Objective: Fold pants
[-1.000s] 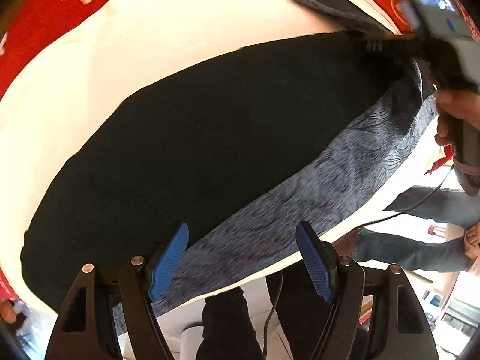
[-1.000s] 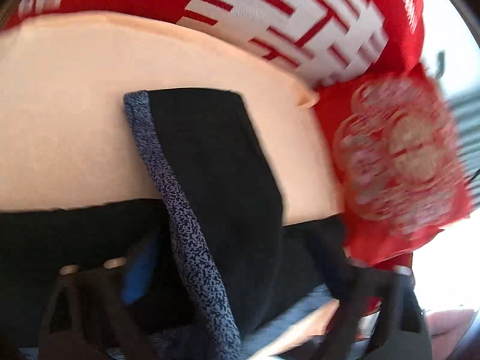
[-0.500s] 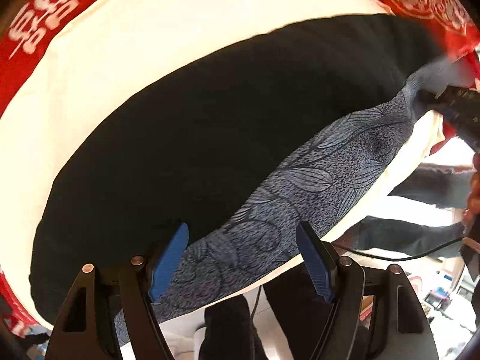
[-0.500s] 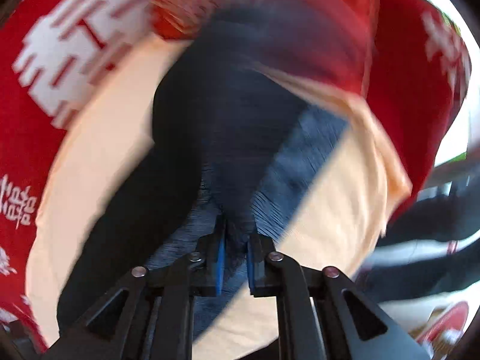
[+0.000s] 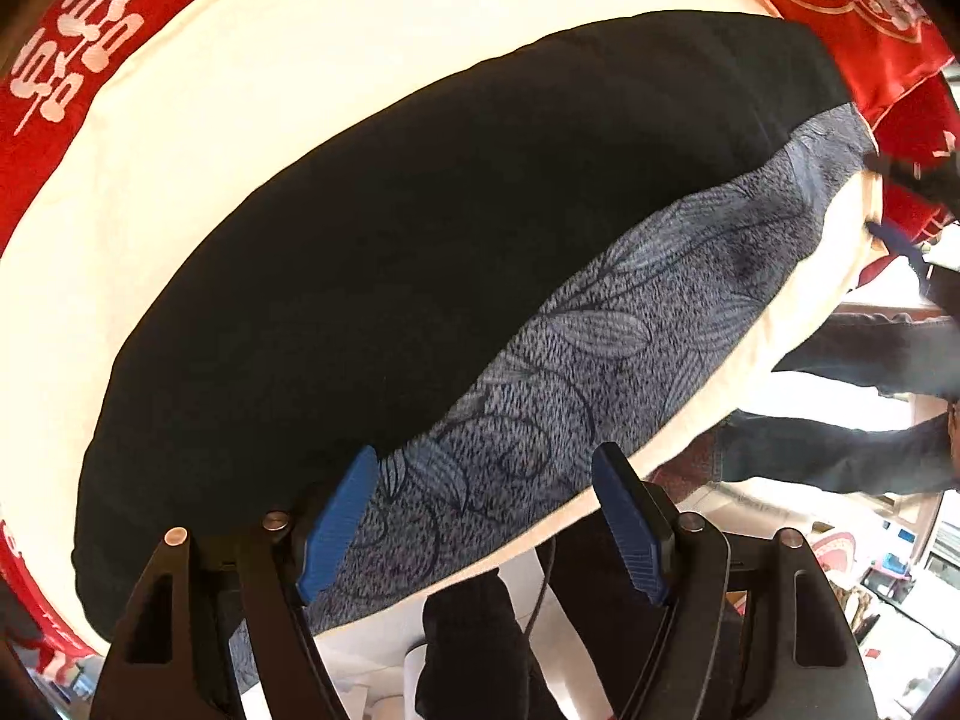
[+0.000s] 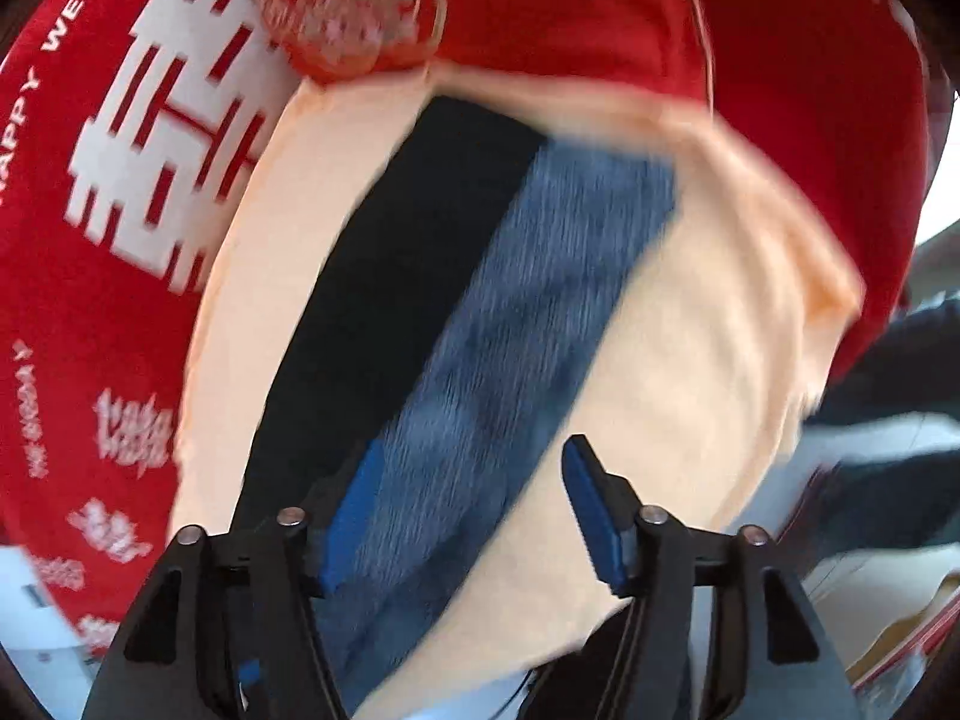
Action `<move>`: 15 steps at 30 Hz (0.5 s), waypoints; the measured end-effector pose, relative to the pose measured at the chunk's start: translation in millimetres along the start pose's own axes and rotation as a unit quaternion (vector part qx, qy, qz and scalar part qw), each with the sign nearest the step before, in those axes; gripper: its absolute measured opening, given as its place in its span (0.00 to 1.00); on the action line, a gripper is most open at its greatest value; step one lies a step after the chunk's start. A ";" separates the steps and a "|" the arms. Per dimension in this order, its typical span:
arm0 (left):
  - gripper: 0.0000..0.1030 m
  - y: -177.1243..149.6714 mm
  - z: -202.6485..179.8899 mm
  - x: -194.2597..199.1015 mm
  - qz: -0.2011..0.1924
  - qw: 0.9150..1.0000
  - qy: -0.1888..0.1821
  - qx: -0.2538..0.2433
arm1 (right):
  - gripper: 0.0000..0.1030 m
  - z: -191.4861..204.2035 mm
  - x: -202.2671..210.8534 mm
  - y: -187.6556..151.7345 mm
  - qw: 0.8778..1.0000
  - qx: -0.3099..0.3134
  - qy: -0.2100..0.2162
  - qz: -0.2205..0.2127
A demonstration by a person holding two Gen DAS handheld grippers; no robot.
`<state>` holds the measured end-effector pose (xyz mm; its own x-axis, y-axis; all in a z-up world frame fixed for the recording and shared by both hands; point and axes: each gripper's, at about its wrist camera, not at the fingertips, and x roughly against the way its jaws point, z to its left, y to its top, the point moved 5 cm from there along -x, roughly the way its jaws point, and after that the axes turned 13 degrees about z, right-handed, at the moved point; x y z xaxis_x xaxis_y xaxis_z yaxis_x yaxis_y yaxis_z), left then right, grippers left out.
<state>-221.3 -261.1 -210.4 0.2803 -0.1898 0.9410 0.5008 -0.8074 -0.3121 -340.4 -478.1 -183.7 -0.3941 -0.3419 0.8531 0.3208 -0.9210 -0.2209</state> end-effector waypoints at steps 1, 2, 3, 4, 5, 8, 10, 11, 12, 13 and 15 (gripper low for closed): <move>0.73 -3.1 1.3 -0.4 0.001 1.000 0.001 0.000 | 0.65 2.7 -12.0 -9.5 1.000 0.005 0.007 0.018; 0.73 -5.1 2.4 -2.4 0.003 1.000 0.002 0.002 | 0.65 5.0 -21.0 -14.4 1.000 0.006 0.013 0.024; 0.73 -7.8 3.9 -5.2 0.006 1.000 0.003 0.004 | 0.65 10.8 -26.9 -22.1 0.999 0.005 0.018 0.026; 0.73 -9.9 3.0 -8.4 0.008 1.000 0.003 0.007 | 0.65 13.7 -33.9 -22.4 0.999 0.002 0.031 0.029; 0.73 -12.0 4.4 -9.5 0.009 1.000 0.002 0.009 | 0.65 18.9 -42.4 -22.7 0.998 -0.004 0.051 0.033; 0.73 -17.1 7.1 -6.9 0.005 1.000 0.002 0.005 | 0.65 29.5 -54.6 -20.5 0.996 -0.011 0.086 0.034; 0.73 -19.4 2.1 -10.4 0.004 1.000 0.004 -0.001 | 0.40 35.8 -58.2 -24.7 0.994 -0.008 0.105 0.038; 0.73 -19.3 1.1 -9.1 0.004 1.000 0.005 -0.003 | 0.26 42.6 -62.0 -23.6 0.994 -0.005 0.103 0.045; 0.73 -19.7 0.1 -6.6 0.004 1.000 0.007 -0.006 | 0.06 48.9 -60.1 -22.1 0.993 -0.005 0.104 0.056; 0.73 -21.0 -2.8 -6.0 0.003 1.000 0.007 -0.008 | 0.06 53.5 -52.1 -22.0 0.993 0.000 0.112 0.049; 0.73 -22.5 -2.6 6.9 -0.004 1.000 0.001 -0.015 | 0.06 71.7 -23.0 -19.3 0.995 0.047 0.092 0.005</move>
<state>-232.8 -245.8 -196.5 0.2752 -0.1843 0.9436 0.4775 -0.8256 -0.3005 -275.8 -439.1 -165.2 -0.5383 -0.3873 0.7485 0.4006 -0.8990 -0.1771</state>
